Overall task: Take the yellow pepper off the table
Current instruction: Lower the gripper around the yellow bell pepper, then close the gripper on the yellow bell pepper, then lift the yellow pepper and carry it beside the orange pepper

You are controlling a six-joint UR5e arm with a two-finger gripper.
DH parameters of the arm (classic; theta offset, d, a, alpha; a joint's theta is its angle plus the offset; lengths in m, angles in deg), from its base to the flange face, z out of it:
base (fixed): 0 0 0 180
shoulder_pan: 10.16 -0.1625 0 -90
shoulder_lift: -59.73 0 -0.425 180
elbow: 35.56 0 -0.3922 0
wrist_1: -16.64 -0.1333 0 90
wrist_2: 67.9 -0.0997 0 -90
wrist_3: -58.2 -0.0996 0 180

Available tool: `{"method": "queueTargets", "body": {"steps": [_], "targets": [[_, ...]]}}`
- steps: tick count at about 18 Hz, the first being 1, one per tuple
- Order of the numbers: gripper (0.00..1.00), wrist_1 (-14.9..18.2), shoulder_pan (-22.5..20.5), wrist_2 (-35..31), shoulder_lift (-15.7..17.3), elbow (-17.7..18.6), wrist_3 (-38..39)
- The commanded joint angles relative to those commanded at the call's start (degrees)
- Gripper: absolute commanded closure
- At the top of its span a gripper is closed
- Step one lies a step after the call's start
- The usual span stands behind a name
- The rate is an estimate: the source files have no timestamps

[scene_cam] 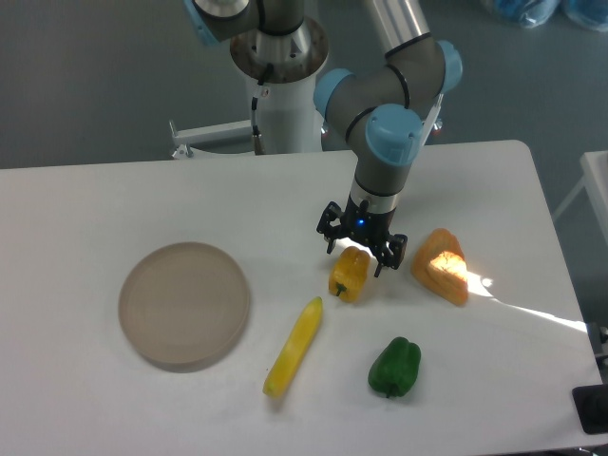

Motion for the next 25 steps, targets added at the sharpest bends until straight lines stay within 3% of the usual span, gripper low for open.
{"method": "queueTargets", "body": {"steps": [6, 10, 13, 19, 25], "targets": [[0.02, -0.1, 0.0, 0.0, -0.1, 0.2, 0.3], [0.43, -0.1, 0.0, 0.0, -0.1, 0.1, 0.0], [0.59, -0.1, -0.1, 0.0, 0.0, -0.2, -0.3], [0.61, -0.1, -0.1, -0.1, 0.3, -1.1, -1.2], [0.61, 0.1, -0.2, -0.7, 0.0, -8.2, -2.4]]}}
